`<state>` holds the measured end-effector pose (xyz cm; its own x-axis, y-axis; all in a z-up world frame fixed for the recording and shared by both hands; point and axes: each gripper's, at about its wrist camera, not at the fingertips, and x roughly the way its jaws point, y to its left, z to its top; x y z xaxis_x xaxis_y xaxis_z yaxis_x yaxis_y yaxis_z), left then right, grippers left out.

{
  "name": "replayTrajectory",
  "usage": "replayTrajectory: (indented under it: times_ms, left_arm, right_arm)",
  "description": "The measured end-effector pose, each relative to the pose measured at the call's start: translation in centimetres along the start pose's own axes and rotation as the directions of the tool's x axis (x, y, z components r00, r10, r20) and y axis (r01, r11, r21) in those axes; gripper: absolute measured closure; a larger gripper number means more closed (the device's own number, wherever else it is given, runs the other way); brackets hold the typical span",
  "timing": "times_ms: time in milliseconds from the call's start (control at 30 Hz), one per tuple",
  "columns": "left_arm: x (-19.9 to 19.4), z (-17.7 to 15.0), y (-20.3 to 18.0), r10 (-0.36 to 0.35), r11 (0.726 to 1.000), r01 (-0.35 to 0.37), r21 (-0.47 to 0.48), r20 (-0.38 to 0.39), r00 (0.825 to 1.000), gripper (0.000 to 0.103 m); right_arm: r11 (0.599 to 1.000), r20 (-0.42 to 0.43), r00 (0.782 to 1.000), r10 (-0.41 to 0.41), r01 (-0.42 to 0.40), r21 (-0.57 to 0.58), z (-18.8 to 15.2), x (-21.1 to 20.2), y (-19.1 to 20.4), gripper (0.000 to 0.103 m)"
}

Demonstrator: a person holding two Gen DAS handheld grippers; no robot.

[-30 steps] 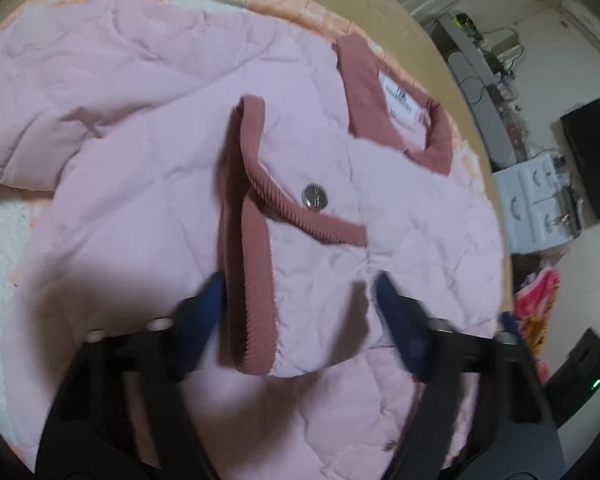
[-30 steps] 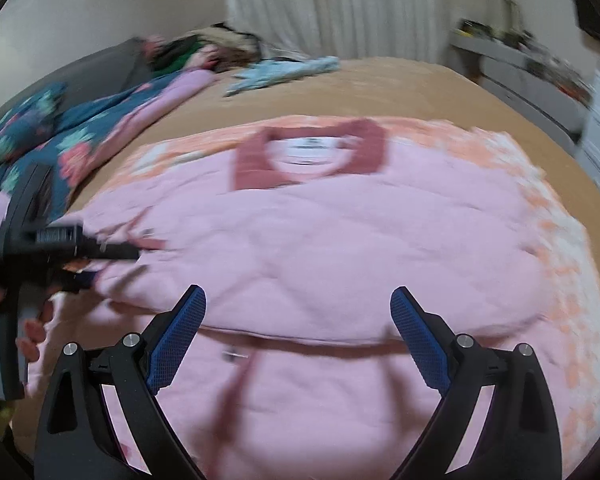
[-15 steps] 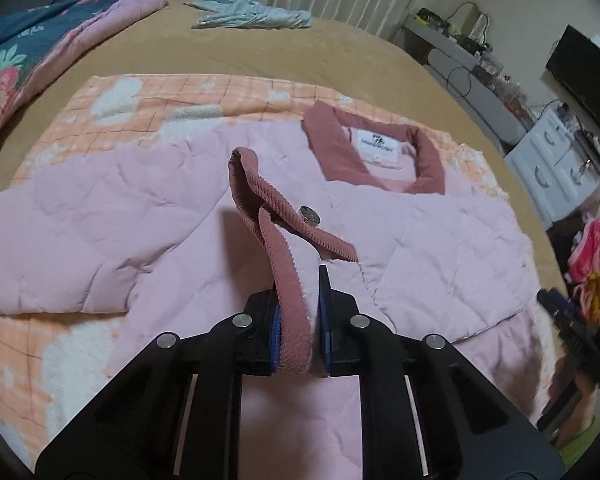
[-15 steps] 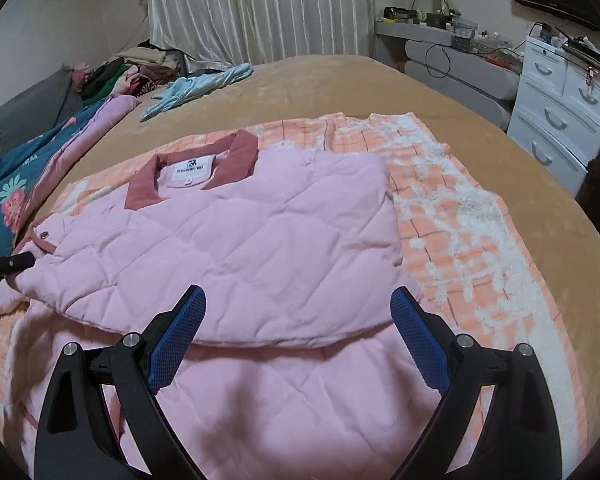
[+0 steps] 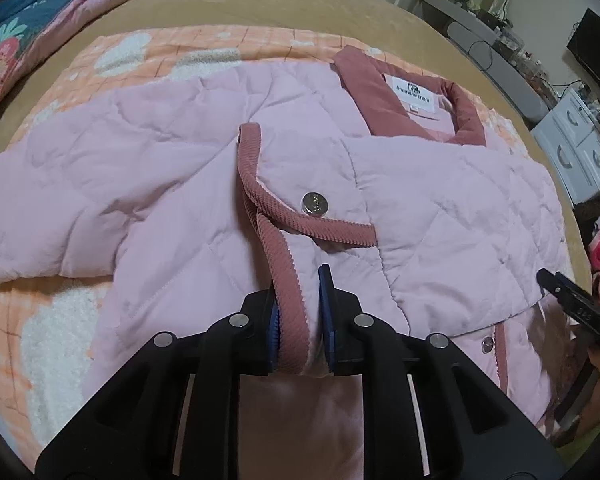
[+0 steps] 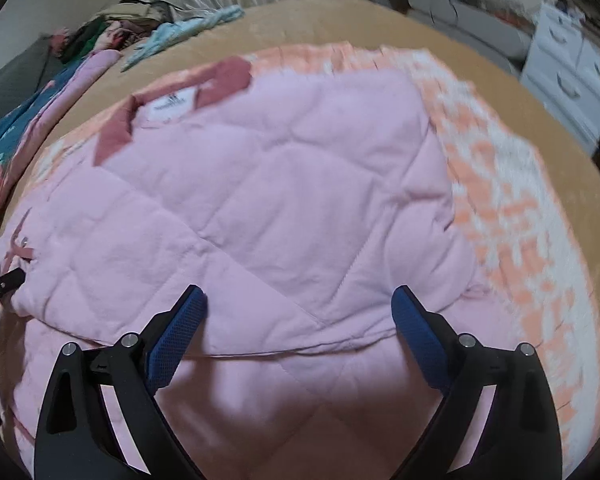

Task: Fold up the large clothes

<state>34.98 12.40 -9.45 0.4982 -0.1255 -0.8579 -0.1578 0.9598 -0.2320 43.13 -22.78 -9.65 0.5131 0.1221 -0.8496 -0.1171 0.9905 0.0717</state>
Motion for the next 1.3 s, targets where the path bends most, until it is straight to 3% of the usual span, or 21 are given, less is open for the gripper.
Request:
replayTrajectory:
  times_ms: [267, 633, 1033, 1300]
  left_arm:
    - [-0.4, -0.5, -0.3, 0.021, 1.0, -0.021, 0.01, -0.01, 1.0, 0.083]
    - [-5.5, -1.5, 0.4, 0.023, 1.0, -0.022, -0.018, 0.041, 0.999, 0.009]
    - [-11.5, -2.9, 3.4, 0.054, 0.997, -0.047, -0.06, 0.12, 0.991, 0.009]
    - [-14.8, -4.3, 7.5, 0.099, 0.989, -0.079, -0.126, 0.164, 0.981, 0.009]
  right_arm:
    - [0.999, 0.001, 1.0, -0.013, 0.013, 0.044, -0.6, -0.7, 0.2, 0.005]
    - [0.998, 0.12, 0.991, 0.062, -0.064, 0.017, -1.4, -8.3, 2.7, 0.004]
    - [0.997, 0.193, 0.979, 0.062, -0.052, -0.053, -2.3, -13.3, 6.7, 0.004]
    - [0.993, 0.252, 0.964, 0.089, -0.065, -0.1, -2.5, -16.6, 10.3, 0.004]
